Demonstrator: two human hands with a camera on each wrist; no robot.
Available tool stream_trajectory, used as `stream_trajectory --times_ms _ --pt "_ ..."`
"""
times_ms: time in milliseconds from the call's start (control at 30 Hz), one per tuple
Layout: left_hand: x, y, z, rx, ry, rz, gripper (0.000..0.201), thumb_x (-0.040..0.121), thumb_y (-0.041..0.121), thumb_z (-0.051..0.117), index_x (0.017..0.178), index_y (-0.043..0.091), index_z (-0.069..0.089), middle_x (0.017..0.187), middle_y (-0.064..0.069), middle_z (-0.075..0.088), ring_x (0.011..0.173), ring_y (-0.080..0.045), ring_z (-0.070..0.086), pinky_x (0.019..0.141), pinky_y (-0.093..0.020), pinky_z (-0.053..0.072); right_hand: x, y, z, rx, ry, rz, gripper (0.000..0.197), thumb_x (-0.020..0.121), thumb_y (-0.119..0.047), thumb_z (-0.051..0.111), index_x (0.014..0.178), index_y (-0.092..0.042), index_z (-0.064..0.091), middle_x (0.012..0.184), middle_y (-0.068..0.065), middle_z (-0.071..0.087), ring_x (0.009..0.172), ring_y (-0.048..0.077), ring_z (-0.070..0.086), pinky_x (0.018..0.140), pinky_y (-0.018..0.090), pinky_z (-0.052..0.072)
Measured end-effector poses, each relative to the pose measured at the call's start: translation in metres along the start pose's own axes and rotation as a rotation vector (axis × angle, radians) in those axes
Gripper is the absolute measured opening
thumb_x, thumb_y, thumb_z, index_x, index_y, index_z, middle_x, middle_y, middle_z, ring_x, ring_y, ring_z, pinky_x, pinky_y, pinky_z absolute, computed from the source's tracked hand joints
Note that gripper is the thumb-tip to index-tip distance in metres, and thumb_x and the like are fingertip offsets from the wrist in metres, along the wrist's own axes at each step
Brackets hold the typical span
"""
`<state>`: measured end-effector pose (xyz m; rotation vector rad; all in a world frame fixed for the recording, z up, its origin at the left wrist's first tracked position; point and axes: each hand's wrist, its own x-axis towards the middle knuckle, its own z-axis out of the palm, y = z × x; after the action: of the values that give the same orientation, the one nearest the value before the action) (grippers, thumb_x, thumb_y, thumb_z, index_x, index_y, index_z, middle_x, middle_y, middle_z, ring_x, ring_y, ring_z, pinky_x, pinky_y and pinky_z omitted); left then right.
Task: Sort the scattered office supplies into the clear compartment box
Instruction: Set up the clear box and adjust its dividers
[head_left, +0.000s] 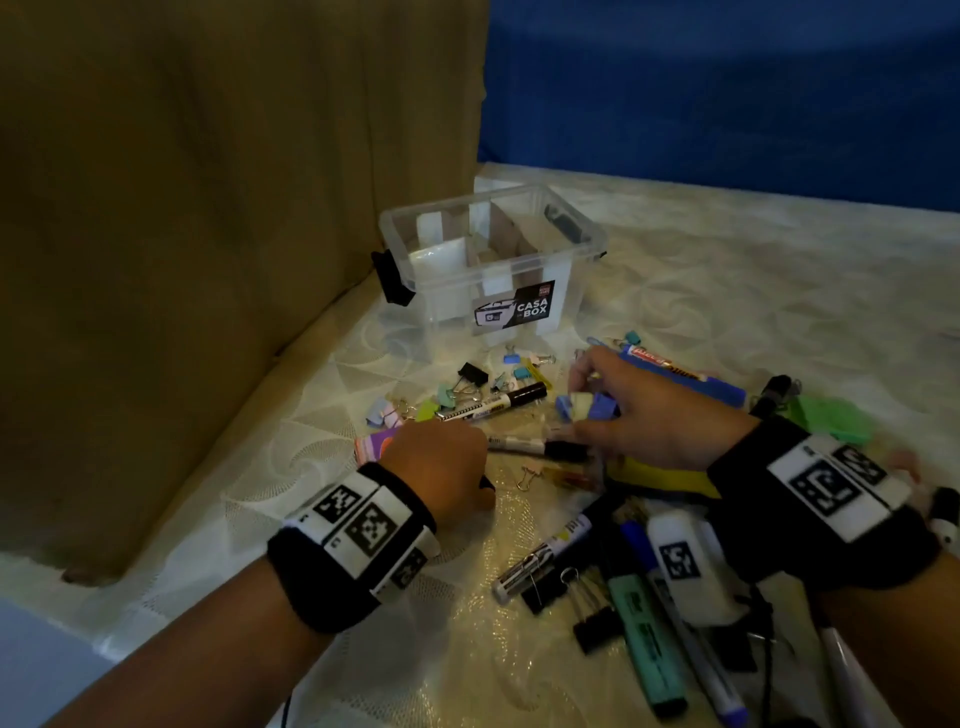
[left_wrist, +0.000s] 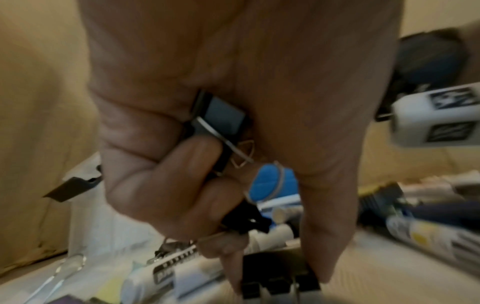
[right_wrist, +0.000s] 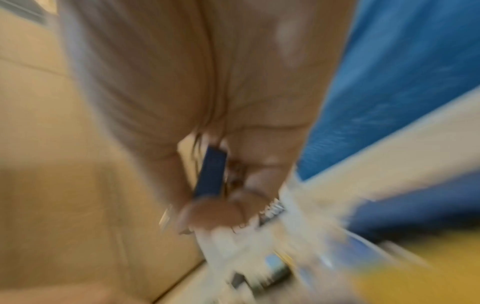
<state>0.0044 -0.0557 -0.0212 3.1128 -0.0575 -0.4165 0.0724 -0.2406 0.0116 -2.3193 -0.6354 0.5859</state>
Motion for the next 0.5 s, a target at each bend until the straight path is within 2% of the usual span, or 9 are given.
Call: stream_trajectory --times_ms 33,100,200,300,333,400,433,467,500 --pt "-0.002 -0.001 -0.001 -0.034 0.010 0.002 0.030 0.088 0.043 0.057 0.102 0.017 0.057 0.089 0.001 0.053 0.079 -0.015 0.052 0.066 -0.026 0.040 0.007 -0.008 -0.005 0.000 0.055 -0.039 0.029 0.087 -0.025 0.066 0.097 -0.028 0.039 0.108 0.001 0.060 0.077 0.014 0.062 0.061 0.024 0.047" --pt "-0.007 -0.006 -0.003 -0.106 0.043 0.012 0.031 0.086 0.046 0.057 0.100 0.018 0.057 0.095 0.000 0.058 0.081 -0.015 0.055 0.066 -0.027 0.042 0.024 -0.032 -0.014 0.008 0.186 -0.123 0.028 0.090 -0.024 0.062 0.103 -0.025 0.037 0.104 0.002 0.058 0.066 0.012 0.056 0.055 0.022 0.042" --pt "-0.017 -0.016 -0.006 -0.211 0.085 -0.007 0.029 0.085 0.044 0.056 0.097 0.018 0.054 0.097 0.001 0.057 0.083 -0.015 0.056 0.066 -0.028 0.042 0.058 -0.069 -0.025 -0.022 0.367 -0.211 0.027 0.094 -0.022 0.057 0.107 -0.022 0.034 0.085 -0.004 0.049 0.063 0.006 0.047 0.052 0.020 0.033" --pt "-0.028 -0.024 -0.010 -0.242 0.144 -0.016 0.025 0.086 0.042 0.053 0.098 0.019 0.053 0.095 0.003 0.054 0.077 -0.014 0.053 0.062 -0.026 0.039 0.105 -0.099 -0.035 -0.070 0.382 -0.199 0.029 0.096 -0.022 0.053 0.116 -0.018 0.033 0.079 -0.008 0.042 0.066 0.004 0.045 0.054 0.018 0.031" --pt "-0.031 -0.026 -0.011 -0.250 0.157 -0.019 0.025 0.087 0.042 0.052 0.099 0.020 0.053 0.094 0.004 0.053 0.074 -0.012 0.051 0.058 -0.024 0.036 0.121 -0.107 -0.037 -0.094 0.367 -0.186 0.033 0.096 -0.023 0.052 0.121 -0.016 0.032 0.085 -0.005 0.046 0.073 0.011 0.051 0.060 0.020 0.036" --pt "-0.035 -0.033 -0.013 -0.289 0.165 -0.039 0.024 0.088 0.042 0.052 0.099 0.021 0.052 0.091 0.006 0.051 0.072 -0.011 0.048 0.054 -0.020 0.030 0.154 -0.124 -0.041 -0.192 0.348 -0.167 0.051 0.095 -0.021 0.051 0.138 -0.010 0.027 0.109 0.011 0.053 0.102 0.028 0.057 0.077 0.032 0.042" --pt "-0.037 -0.036 -0.013 -0.298 0.170 -0.049 0.024 0.088 0.043 0.051 0.099 0.022 0.050 0.089 0.007 0.049 0.072 -0.011 0.048 0.054 -0.018 0.029 0.169 -0.129 -0.044 -0.225 0.360 -0.162 0.057 0.094 -0.019 0.052 0.142 -0.006 0.026 0.123 0.017 0.052 0.115 0.030 0.053 0.087 0.036 0.042" --pt "-0.038 -0.038 -0.012 -0.301 0.175 -0.059 0.023 0.087 0.044 0.051 0.097 0.023 0.048 0.086 0.009 0.046 0.072 -0.012 0.048 0.054 -0.019 0.028 0.184 -0.133 -0.046 -0.276 0.342 -0.149 0.059 0.092 -0.019 0.054 0.143 -0.005 0.029 0.132 0.018 0.050 0.122 0.031 0.050 0.092 0.035 0.041" --pt "-0.039 -0.041 -0.012 -0.303 0.177 -0.070 0.023 0.087 0.045 0.051 0.094 0.024 0.045 0.083 0.009 0.042 0.071 -0.012 0.047 0.053 -0.020 0.029 0.195 -0.137 -0.048 -0.330 0.322 -0.132 0.056 0.090 -0.020 0.057 0.140 -0.005 0.036 0.135 0.018 0.050 0.123 0.032 0.050 0.092 0.034 0.041"
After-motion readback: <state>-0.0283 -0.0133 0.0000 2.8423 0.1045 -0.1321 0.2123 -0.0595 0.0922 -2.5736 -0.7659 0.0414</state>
